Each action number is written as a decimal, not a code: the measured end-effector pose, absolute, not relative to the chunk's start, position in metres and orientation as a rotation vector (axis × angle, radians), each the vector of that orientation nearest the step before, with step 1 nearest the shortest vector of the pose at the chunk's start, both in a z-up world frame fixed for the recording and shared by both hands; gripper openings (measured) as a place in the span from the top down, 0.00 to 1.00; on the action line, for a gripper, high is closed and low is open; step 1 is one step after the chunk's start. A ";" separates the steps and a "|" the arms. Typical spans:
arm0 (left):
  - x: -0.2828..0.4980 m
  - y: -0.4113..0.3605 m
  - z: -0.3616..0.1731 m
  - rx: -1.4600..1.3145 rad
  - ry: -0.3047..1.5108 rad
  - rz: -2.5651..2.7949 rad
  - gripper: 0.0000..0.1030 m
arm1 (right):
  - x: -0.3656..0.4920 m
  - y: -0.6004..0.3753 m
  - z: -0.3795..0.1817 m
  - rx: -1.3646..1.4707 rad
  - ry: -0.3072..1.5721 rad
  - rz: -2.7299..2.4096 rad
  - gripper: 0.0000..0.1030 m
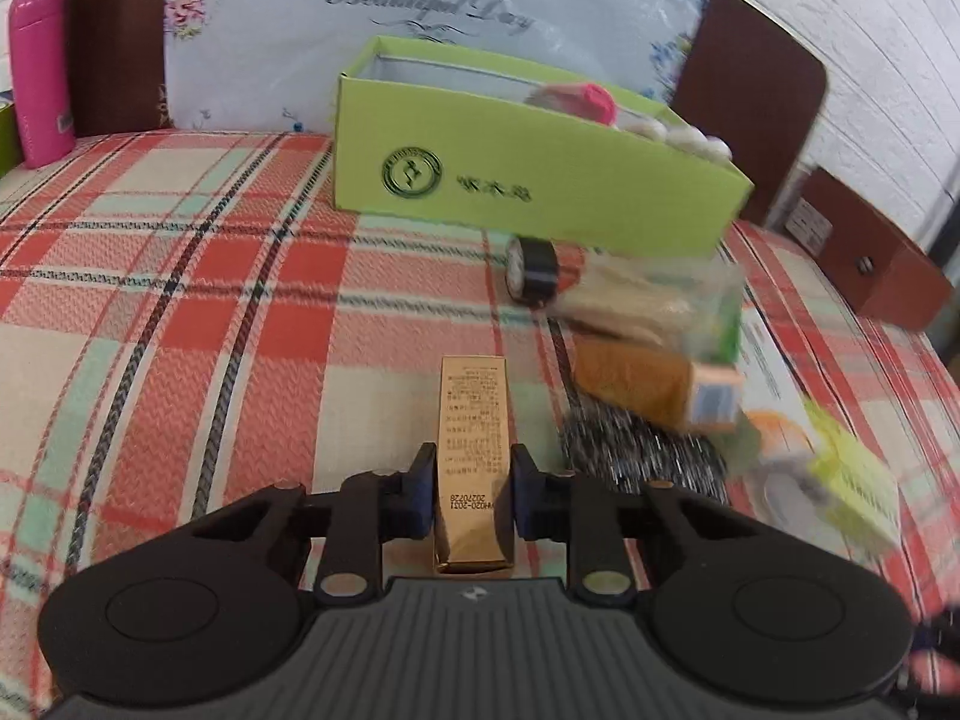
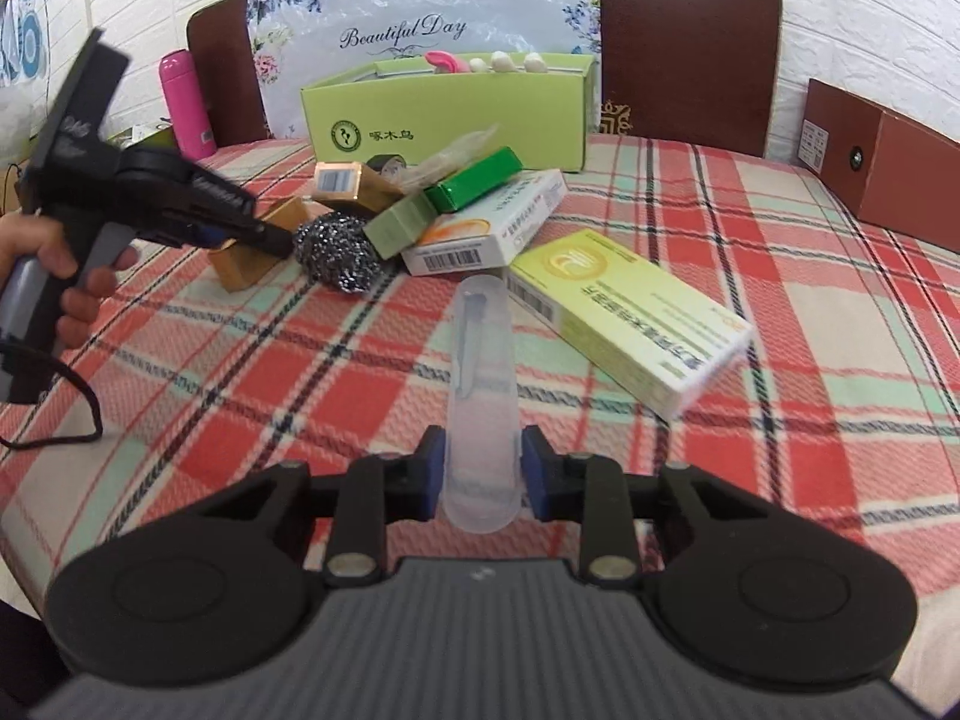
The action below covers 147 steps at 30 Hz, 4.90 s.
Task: Organize objects
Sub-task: 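Grasp the gold cosmetic box with the left tool while the right tool grasps the clear tube, then lower the gold box and clear tube into the lime-green box, open both tools, then move both tools back over the remaining items on the table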
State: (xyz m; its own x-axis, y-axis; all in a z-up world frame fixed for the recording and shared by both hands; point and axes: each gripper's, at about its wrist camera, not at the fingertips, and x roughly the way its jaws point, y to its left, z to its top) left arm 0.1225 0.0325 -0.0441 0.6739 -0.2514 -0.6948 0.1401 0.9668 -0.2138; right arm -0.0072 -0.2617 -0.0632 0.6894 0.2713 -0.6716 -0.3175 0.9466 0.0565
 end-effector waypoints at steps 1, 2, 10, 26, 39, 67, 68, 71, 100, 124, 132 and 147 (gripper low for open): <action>0.114 0.034 -0.043 -0.131 0.808 -0.245 0.76 | -0.007 -0.263 -0.061 -0.058 0.740 0.328 0.73; 0.104 0.035 -0.042 -0.117 0.816 -0.265 0.76 | -0.005 -0.264 -0.060 -0.049 0.736 0.336 0.70; 0.073 0.041 -0.037 -0.072 0.809 -0.256 0.43 | 0.019 -0.246 -0.061 -0.076 0.739 0.350 0.66; 0.083 0.031 -0.041 -0.052 0.835 -0.275 0.60 | 0.033 -0.242 -0.066 -0.066 0.731 0.328 0.74; 0.076 0.029 0.006 -0.081 0.720 -0.389 0.76 | 0.016 -0.252 -0.010 0.092 0.657 0.533 0.74; 0.291 0.039 0.083 -0.158 0.546 -0.241 0.76 | 0.262 -0.221 0.074 0.077 0.396 0.402 0.74; 0.298 0.039 0.080 -0.159 0.553 -0.238 0.76 | 0.271 -0.219 0.070 0.072 0.402 0.396 0.74; 0.313 0.039 0.070 -0.158 0.567 -0.232 0.76 | 0.292 -0.214 0.054 0.051 0.417 0.379 0.74; 0.202 0.016 0.092 -0.058 0.520 -0.145 0.14 | 0.196 -0.242 0.069 0.025 0.369 0.369 0.00; 0.087 0.003 0.037 -0.098 0.619 -0.167 0.07 | 0.050 -0.265 0.025 0.055 0.413 0.290 0.00; 0.073 0.008 0.002 -0.082 0.675 -0.200 0.07 | 0.029 -0.255 -0.024 -0.015 0.525 0.265 0.00; 0.078 -0.022 -0.019 -0.009 0.672 -0.336 0.07 | 0.086 -0.302 -0.067 -0.135 0.640 0.349 0.00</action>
State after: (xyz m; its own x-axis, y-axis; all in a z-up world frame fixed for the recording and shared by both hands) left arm 0.0777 -0.0224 -0.0190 0.7307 -0.3081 -0.6093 0.3021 0.9462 -0.1162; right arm 0.0864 -0.3017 -0.0667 0.7461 0.2769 -0.6055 -0.3593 0.9331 -0.0161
